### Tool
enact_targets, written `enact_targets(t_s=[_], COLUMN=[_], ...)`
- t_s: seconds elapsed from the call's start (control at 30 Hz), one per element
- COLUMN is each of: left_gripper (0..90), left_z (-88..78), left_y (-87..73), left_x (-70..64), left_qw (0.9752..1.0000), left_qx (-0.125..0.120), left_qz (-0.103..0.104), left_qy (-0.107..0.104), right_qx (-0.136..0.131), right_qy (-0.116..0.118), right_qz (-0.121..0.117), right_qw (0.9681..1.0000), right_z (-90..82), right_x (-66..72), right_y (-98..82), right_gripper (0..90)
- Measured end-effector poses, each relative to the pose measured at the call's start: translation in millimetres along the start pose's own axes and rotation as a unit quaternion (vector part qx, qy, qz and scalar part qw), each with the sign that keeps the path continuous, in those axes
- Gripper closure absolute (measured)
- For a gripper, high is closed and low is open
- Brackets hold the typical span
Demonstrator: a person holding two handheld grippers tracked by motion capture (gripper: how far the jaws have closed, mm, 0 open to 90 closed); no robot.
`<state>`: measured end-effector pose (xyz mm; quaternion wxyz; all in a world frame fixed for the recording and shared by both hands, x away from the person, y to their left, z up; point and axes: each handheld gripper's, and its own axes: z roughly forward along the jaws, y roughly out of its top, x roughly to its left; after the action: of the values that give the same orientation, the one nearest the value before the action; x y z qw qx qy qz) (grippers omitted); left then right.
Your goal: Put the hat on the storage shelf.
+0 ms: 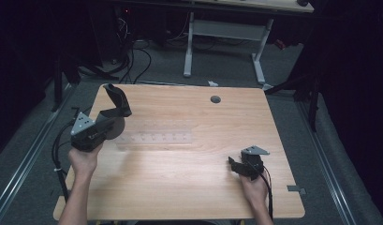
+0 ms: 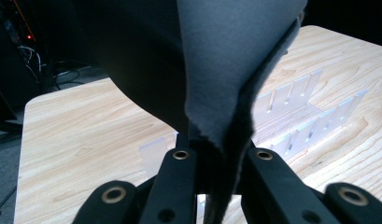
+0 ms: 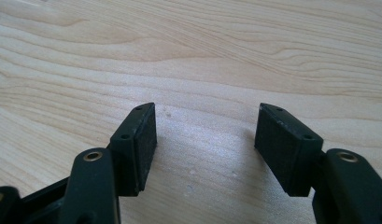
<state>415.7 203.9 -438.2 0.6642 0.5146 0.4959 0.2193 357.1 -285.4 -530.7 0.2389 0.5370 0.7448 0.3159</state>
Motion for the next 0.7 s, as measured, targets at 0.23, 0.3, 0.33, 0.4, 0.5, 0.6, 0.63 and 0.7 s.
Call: enact_targets(t_s=[0.23,0.3,0.33,0.4,0.5,0.6,0.63,0.7], left_gripper=[85.8,85.8,85.8,85.8,85.8,85.8,85.8,85.8], left_z=[2.7,3.7,5.0,5.4,7.1,8.8,9.5,9.9], left_y=[-5.0,-6.4,-7.5,-7.9,-9.5,-12.1,-13.9,-15.0], left_x=[2.5,3.1,3.3,3.5,3.3,3.5,4.5,5.3], left_qw=[1.0,0.9999,0.9999,0.9999,0.9999,0.9998,0.9998,0.9998], left_qx=[0.002,0.004,0.002,0.003,0.002,0.006,0.008,0.008], left_qz=[-0.003,-0.006,-0.005,-0.003,0.001,0.006,0.003,0.002], left_qy=[0.008,0.009,0.011,0.012,0.015,0.017,0.018,0.019], right_qx=[0.0,0.0,0.0,0.0,0.0,0.0,0.0,-0.001], right_qy=[0.0,0.0,-0.001,0.0,0.0,0.0,0.0,0.0], right_qz=[0.0,-0.001,0.0,-0.001,-0.001,-0.001,0.0,-0.001], right_qw=[1.0,1.0,1.0,1.0,1.0,1.0,1.0,1.0], right_z=[0.0,0.1,0.0,0.1,0.0,0.1,0.0,0.1], right_x=[0.1,0.0,0.1,0.0,0.0,0.0,0.1,0.0], right_y=[0.0,0.0,0.0,0.0,0.0,0.0,0.0,0.0], right_gripper=[39.1,39.1,39.1,39.1,39.1,39.1,39.1,39.1])
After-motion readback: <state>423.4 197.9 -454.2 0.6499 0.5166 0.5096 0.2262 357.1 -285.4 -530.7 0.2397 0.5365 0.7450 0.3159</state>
